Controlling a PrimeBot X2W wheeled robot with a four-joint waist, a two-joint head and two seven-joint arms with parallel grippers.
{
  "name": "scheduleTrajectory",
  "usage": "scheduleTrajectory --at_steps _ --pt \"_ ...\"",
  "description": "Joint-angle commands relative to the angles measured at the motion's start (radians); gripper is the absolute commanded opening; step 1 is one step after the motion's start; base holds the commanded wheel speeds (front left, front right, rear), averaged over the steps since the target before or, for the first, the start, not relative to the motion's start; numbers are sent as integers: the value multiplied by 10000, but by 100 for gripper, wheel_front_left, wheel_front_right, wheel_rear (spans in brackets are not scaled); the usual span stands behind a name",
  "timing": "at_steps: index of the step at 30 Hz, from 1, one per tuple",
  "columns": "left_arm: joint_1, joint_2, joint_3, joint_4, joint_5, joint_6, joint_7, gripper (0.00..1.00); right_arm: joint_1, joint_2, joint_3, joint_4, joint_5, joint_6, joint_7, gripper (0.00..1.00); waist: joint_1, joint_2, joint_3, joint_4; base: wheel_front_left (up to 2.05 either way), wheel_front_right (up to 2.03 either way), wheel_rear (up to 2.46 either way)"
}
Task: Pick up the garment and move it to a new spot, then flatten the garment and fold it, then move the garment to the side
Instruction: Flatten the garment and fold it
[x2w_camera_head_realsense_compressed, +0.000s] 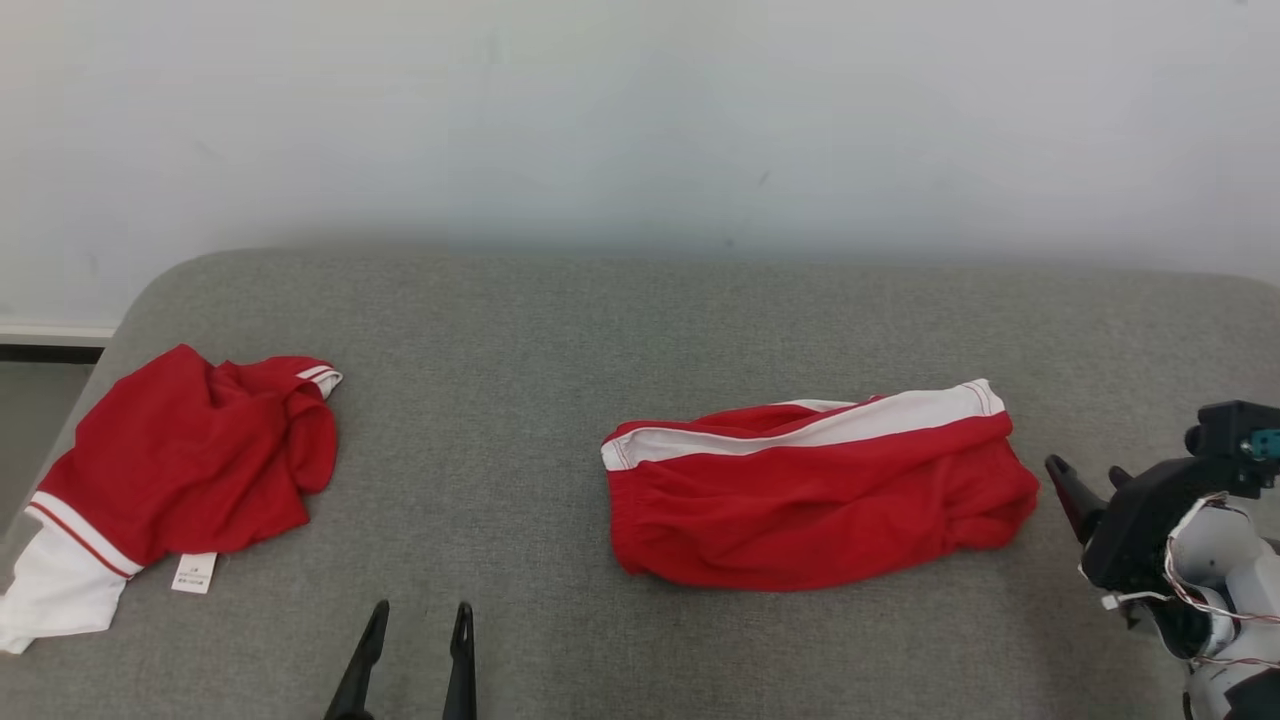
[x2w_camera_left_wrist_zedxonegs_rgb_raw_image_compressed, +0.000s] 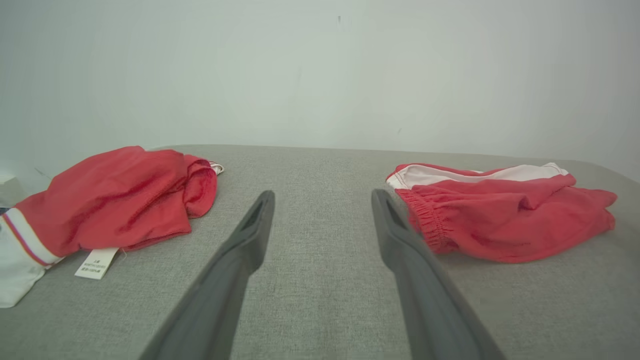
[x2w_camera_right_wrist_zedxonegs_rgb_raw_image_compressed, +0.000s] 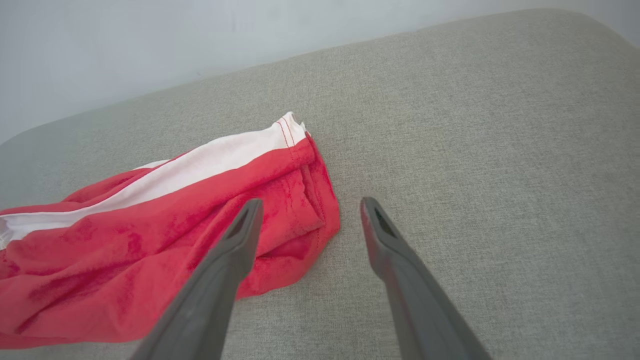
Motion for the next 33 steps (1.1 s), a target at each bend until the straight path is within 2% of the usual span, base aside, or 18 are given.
scheduleTrajectory --at_steps 1,8,13,23,33 --pt "269 -45 116 -101 172 -132 -29 100 115 -31 -172 141 -114 -23 70 100 3 1 -16 94 0 0 0" --pt "732 -337 563 -251 734 -544 -30 100 -358 66 -900 819 -680 -23 723 100 3 1 300 464 0 0 0" --pt "584 -547 743 -453 1121 -940 -30 100 -1284 196 -1957 1605 -1521 -23 1504 100 3 1 916 881 0 0 0" --pt "279 -854 992 -634 1535 -1200 -30 100 -2316 293 -3319 2403 -3313 -23 2297 100 3 1 1744 1557 0 0 0" --pt "228 -1115 1216 -633 1691 -1447 -31 100 -2222 700 -4414 2706 -4903 -23 3191 100 3 1 2004 1812 0 0 0"
